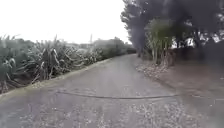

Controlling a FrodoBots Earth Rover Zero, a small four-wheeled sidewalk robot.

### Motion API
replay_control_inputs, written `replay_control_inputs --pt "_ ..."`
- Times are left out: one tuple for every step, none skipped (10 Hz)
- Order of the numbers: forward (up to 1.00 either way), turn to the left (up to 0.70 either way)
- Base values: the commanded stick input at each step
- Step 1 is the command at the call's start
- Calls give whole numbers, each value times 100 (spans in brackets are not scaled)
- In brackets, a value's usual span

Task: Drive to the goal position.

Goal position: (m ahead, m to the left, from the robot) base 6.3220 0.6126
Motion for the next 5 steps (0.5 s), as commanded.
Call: replay_control_inputs --pt "85 0" --pt "85 0" --pt "85 0" --pt "85 0" --pt "85 0"
